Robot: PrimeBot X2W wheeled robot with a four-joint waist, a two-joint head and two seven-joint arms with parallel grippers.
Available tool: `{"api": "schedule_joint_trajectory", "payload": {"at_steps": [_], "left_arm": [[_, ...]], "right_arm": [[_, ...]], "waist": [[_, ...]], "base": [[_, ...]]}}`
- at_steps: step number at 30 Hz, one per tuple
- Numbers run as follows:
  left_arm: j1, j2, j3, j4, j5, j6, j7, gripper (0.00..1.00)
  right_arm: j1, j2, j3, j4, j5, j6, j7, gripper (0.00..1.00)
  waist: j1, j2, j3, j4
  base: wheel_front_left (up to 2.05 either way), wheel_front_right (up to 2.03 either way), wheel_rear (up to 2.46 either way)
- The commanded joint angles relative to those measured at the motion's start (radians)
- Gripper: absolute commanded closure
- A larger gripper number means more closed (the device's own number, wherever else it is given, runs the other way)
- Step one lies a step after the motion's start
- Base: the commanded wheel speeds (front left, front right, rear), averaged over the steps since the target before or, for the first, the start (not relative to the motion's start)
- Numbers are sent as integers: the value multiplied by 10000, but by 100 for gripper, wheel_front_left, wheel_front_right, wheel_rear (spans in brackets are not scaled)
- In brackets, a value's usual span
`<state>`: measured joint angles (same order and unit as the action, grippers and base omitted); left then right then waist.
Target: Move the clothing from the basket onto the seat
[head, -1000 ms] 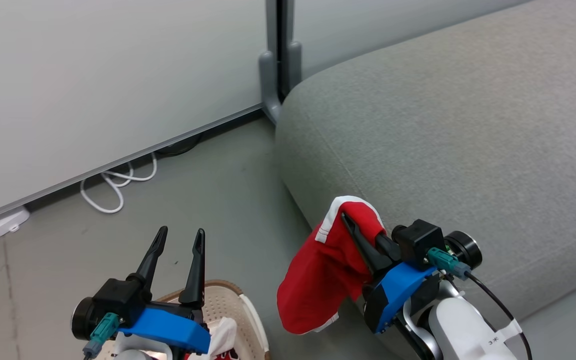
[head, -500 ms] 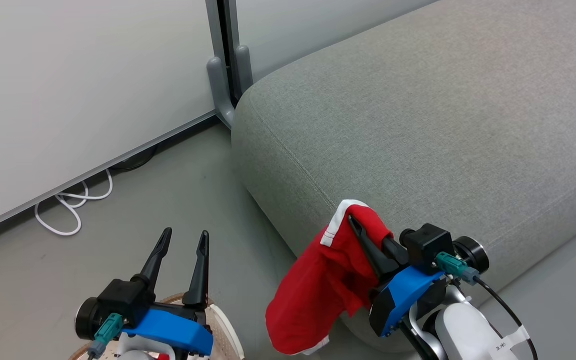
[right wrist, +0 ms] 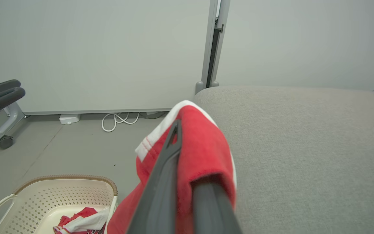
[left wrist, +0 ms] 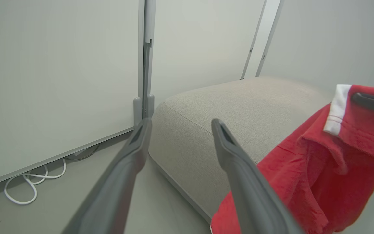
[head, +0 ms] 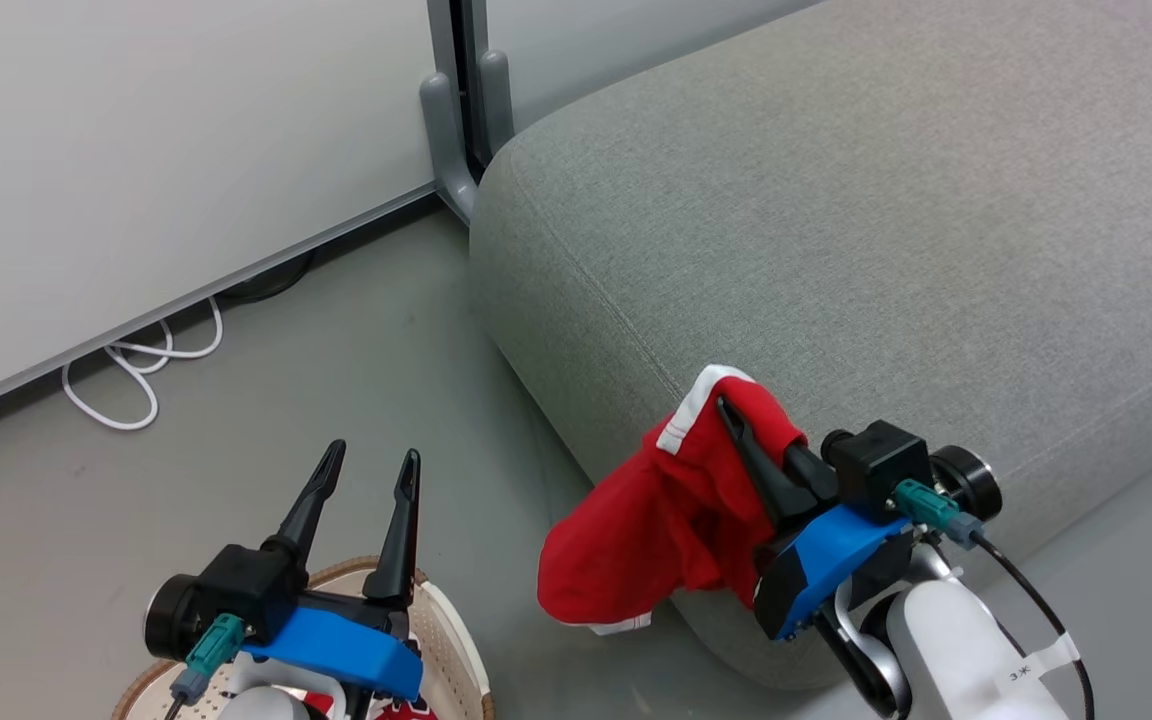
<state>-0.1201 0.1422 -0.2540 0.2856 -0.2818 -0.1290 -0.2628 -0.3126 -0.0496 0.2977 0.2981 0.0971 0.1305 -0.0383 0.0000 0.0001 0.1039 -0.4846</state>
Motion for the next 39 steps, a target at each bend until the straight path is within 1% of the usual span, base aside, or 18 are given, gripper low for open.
{"api": "schedule_joint_trajectory", "payload": {"at_steps": [1,6,7,10,12,15,20,23,26,30,32,36,39], "left_arm": [[-206,63,-34,-92,-22,-21,-30,0],[-526,253,-35,-340,68,-20,-29,0],[-646,399,27,-474,132,-20,-29,0],[-959,651,115,-662,240,-20,-28,0],[-1186,806,123,-817,314,-20,-6,0],[-1626,1077,32,-1136,402,-20,127,0],[-2122,1553,247,-1842,553,28,309,0],[-2488,1776,215,-2357,634,22,508,0],[-2831,1973,190,-2841,715,18,647,0],[-3289,2044,151,-3326,778,34,749,0],[-3500,2102,26,-3488,836,28,813,0],[-3825,2163,-121,-3718,843,18,862,0],[-3863,2184,-174,-3754,819,16,829,0]], "right_arm": [[-201,-14,-130,-97,-82,5,-86,100],[-854,-9,-596,-243,-85,5,-36,100],[-1407,-45,-854,-266,-22,5,-76,100],[-2468,-151,-1324,-179,130,5,-158,100],[-3252,-375,-1635,-53,255,3,-140,100],[-4462,-901,-2112,-51,204,5,91,100],[-6252,-1640,-2933,-259,226,3,491,100],[-7192,-2338,-3402,-230,24,3,696,100],[-7927,-3012,-3960,92,18,3,833,100],[-8466,-3788,-4646,690,-139,3,723,100],[-8544,-4037,-4950,1046,-194,3,653,100],[-8380,-4083,-5443,1877,-147,3,404,100],[-8271,-3749,-5892,2631,294,3,233,100]], "waist": [[0,-1,196,147],[0,-1,866,418],[0,-1,1275,464],[0,-1,2017,567],[0,-1,2532,676],[0,-1,3394,908],[0,-1,4716,1014],[0,-1,5432,1199],[0,-1,6064,1392],[0,-1,6719,1633],[0,-1,6968,1732],[0,-1,7347,1871],[0,-1,7498,1959]], "base": [[0,0,0],[0,0,0],[0,0,0],[0,0,0],[0,0,0],[0,0,0],[0,0,0],[0,0,0],[0,0,0],[0,0,0],[0,0,0],[0,0,0],[0,0,0]]}}
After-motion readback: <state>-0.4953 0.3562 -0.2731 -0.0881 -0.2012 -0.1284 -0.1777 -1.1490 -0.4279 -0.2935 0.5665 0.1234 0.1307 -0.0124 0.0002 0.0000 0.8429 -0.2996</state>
